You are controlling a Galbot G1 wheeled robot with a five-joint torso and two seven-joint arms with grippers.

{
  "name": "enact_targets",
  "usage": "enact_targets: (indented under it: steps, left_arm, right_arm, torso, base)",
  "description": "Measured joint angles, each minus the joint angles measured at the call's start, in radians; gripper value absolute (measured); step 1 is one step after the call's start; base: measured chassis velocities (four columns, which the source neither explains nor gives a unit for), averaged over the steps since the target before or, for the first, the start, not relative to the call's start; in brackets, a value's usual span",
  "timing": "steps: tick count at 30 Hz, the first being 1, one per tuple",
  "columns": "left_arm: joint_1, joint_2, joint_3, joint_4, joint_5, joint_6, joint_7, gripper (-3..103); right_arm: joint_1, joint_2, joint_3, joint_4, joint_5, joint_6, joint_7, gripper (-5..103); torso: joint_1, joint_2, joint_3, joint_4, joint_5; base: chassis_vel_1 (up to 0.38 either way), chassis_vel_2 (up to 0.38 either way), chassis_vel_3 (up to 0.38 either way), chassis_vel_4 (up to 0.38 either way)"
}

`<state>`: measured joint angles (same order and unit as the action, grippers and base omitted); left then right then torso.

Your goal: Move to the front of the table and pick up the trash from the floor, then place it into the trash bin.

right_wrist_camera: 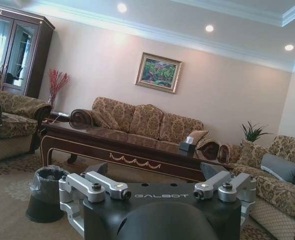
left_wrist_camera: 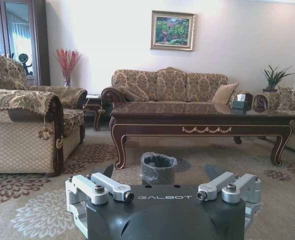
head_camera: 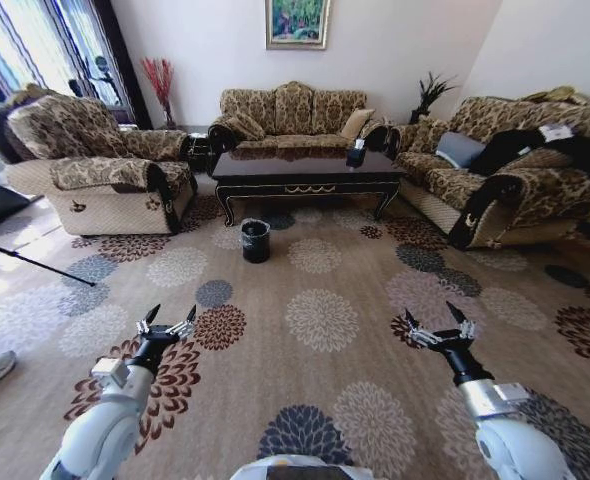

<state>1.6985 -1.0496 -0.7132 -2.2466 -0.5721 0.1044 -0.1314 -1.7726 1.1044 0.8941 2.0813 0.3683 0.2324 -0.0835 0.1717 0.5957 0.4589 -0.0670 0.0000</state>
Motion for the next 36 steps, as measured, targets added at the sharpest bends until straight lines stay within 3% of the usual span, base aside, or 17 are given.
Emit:
enact_targets:
  steps: [36]
  left_arm:
    - [0.0,0.0,0.0,0.0,0.0,0.0,0.0,100]
  right_arm:
    - [0.0,0.0,0.0,0.0,0.0,0.0,0.0,100]
  torso:
    - [0.061,0.151,0.09,-0.0001,0.0]
  base:
    - [0.0,0.0,0.0,0.0]
